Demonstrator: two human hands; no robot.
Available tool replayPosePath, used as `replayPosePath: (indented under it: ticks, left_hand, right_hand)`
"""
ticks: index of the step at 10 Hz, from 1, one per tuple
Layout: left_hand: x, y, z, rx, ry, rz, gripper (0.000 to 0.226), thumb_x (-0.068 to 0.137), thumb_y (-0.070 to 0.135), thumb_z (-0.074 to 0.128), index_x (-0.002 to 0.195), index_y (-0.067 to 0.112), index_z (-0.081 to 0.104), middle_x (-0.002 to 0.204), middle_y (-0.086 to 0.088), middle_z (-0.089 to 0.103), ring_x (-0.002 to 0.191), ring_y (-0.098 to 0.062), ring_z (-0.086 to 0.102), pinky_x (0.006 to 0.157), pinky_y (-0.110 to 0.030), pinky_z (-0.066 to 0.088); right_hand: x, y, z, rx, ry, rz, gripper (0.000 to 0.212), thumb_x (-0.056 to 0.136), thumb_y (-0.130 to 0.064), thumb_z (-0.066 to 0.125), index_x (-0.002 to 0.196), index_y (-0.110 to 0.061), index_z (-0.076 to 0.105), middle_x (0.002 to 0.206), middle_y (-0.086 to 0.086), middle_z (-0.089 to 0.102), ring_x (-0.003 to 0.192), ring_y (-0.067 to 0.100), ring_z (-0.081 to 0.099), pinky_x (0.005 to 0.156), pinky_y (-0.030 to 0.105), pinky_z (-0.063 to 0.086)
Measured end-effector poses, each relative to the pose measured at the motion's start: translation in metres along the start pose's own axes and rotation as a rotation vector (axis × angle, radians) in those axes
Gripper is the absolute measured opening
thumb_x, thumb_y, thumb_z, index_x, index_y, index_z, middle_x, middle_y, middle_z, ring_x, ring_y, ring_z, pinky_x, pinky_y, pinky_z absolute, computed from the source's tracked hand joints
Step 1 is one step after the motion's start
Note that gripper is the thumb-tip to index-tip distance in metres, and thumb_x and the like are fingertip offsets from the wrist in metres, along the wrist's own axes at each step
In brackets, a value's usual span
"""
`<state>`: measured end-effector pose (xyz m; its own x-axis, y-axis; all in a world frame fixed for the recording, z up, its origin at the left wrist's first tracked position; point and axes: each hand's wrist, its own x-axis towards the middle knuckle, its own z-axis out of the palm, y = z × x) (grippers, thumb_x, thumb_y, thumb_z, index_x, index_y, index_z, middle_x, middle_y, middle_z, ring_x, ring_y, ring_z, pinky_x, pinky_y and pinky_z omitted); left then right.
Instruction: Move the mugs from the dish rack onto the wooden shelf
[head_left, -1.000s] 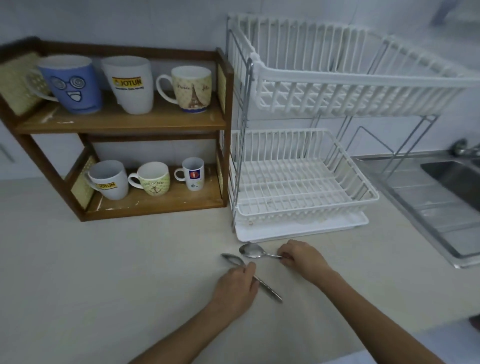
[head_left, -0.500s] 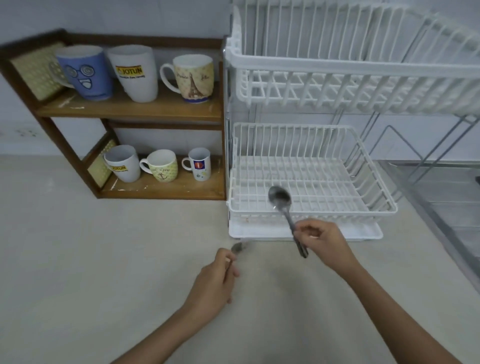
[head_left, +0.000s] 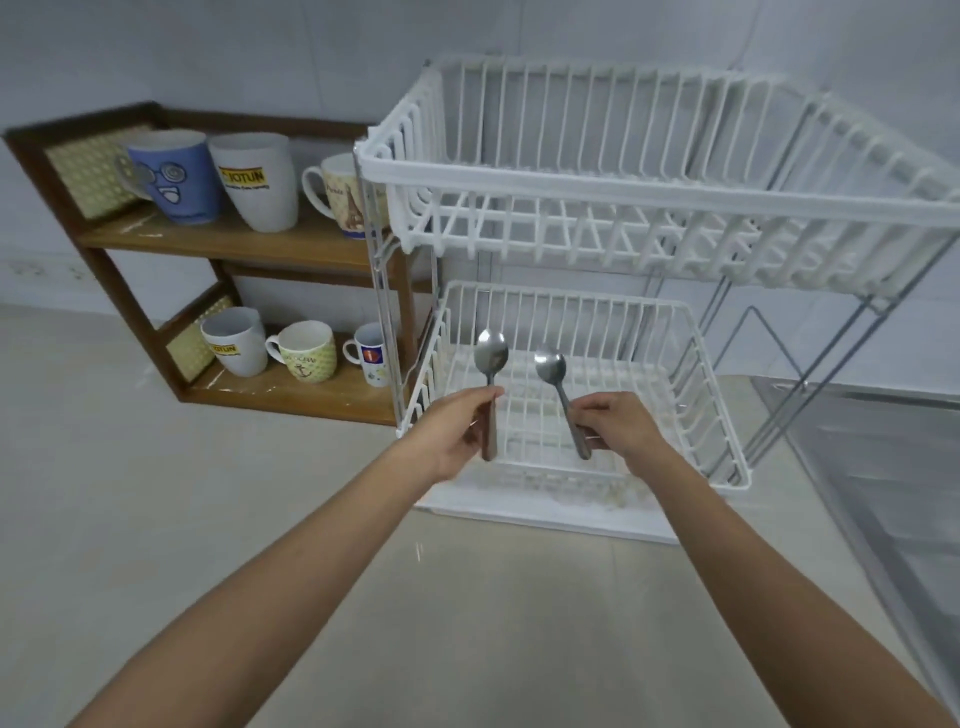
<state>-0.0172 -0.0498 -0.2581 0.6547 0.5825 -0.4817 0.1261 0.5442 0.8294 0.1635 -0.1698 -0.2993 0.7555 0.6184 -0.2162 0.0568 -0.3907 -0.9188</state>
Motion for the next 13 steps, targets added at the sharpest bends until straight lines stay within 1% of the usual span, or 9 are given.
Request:
replayPosePath:
  ticks: [1, 3, 4, 5, 8, 9, 10, 11, 13]
  left_hand:
    - [0.023, 0.002, 0.01, 0.071, 0.044, -0.027, 0.013, 0.092, 0.01, 0.06, 0.079, 0.01, 0.063, 0.067, -0.002, 0.052, 0.056, -0.007, 0.046, 0.043, -0.012, 0.044]
    - [0.06, -0.011, 0.02, 0.324, 0.185, -0.096, 0.01, 0.089, -0.002, 0.061, 0.099, -0.004, 0.061, 0.078, -0.011, 0.06, 0.061, -0.012, 0.059, 0.05, -0.016, 0.054]
    - [0.077, -0.016, 0.023, 0.372, 0.207, -0.1, 0.008, 0.088, -0.006, 0.059, 0.096, -0.004, 0.06, 0.091, -0.019, 0.06, 0.065, -0.017, 0.06, 0.066, -0.023, 0.056]
    - [0.083, -0.018, 0.025, 0.369, 0.217, -0.085, 0.009, 0.088, -0.008, 0.059, 0.083, -0.001, 0.058, 0.096, -0.021, 0.058, 0.067, -0.019, 0.06, 0.07, -0.026, 0.055]
    - [0.097, -0.025, 0.022, 0.579, 0.271, -0.032, 0.015, 0.083, 0.0, 0.064, 0.098, -0.003, 0.064, 0.092, -0.017, 0.064, 0.071, -0.024, 0.067, 0.075, -0.034, 0.06]
    - [0.091, -0.024, 0.021, 0.601, 0.275, -0.013, 0.004, 0.084, 0.001, 0.064, 0.088, 0.003, 0.064, 0.092, -0.015, 0.064, 0.066, -0.02, 0.067, 0.067, -0.029, 0.06]
    - [0.083, -0.02, 0.017, 0.699, 0.263, 0.066, 0.015, 0.087, 0.006, 0.06, 0.073, 0.012, 0.059, 0.087, -0.012, 0.064, 0.071, -0.025, 0.07, 0.07, -0.035, 0.061]
    - [0.076, -0.016, 0.014, 0.819, 0.262, 0.174, 0.016, 0.089, 0.012, 0.057, 0.073, 0.012, 0.061, 0.085, -0.011, 0.067, 0.078, -0.029, 0.072, 0.076, -0.041, 0.06]
    - [0.054, -0.024, -0.008, 1.004, 0.237, 0.554, 0.013, 0.09, 0.015, 0.054, 0.093, 0.012, 0.066, 0.096, -0.005, 0.071, 0.089, -0.023, 0.065, 0.081, -0.037, 0.053]
  right_hand:
    - [0.013, 0.001, 0.005, -0.029, 0.002, 0.029, 0.007, 0.082, 0.0, 0.069, 0.088, 0.001, 0.074, 0.059, 0.006, 0.065, 0.045, 0.011, 0.06, 0.044, 0.02, 0.05]
    - [0.03, 0.007, 0.025, -0.13, -0.066, 0.023, 0.008, 0.081, -0.002, 0.07, 0.087, -0.001, 0.074, 0.059, 0.006, 0.064, 0.047, 0.014, 0.056, 0.044, 0.019, 0.043]
    - [0.036, 0.012, 0.034, -0.204, -0.046, -0.013, 0.009, 0.081, -0.008, 0.07, 0.088, -0.008, 0.076, 0.08, 0.007, 0.073, 0.067, 0.017, 0.064, 0.059, 0.022, 0.046]
    - [0.039, 0.012, 0.037, -0.298, -0.031, -0.048, 0.008, 0.082, -0.013, 0.069, 0.086, -0.013, 0.076, 0.087, 0.003, 0.074, 0.077, 0.016, 0.065, 0.065, 0.021, 0.044]
    - [0.036, 0.01, 0.043, -0.498, -0.033, -0.07, 0.021, 0.081, -0.007, 0.055, 0.08, -0.013, 0.075, 0.085, 0.006, 0.075, 0.079, 0.023, 0.069, 0.073, 0.032, 0.058]
    - [0.036, 0.01, 0.041, -0.494, -0.032, -0.076, 0.02, 0.082, -0.007, 0.055, 0.083, -0.012, 0.075, 0.089, 0.006, 0.075, 0.082, 0.023, 0.068, 0.073, 0.031, 0.057]
    - [0.029, 0.006, 0.037, -0.504, -0.007, -0.098, 0.02, 0.085, -0.01, 0.054, 0.087, -0.009, 0.074, 0.094, 0.009, 0.074, 0.086, 0.025, 0.067, 0.075, 0.031, 0.056]
    - [0.021, 0.003, 0.035, -0.537, -0.006, -0.111, 0.023, 0.087, -0.011, 0.05, 0.09, -0.009, 0.074, 0.096, 0.01, 0.074, 0.089, 0.027, 0.066, 0.079, 0.035, 0.057]
    - [-0.006, -0.009, 0.045, -0.508, 0.101, -0.114, 0.03, 0.086, -0.01, 0.047, 0.099, -0.02, 0.071, 0.095, 0.002, 0.071, 0.083, 0.024, 0.067, 0.073, 0.035, 0.058]
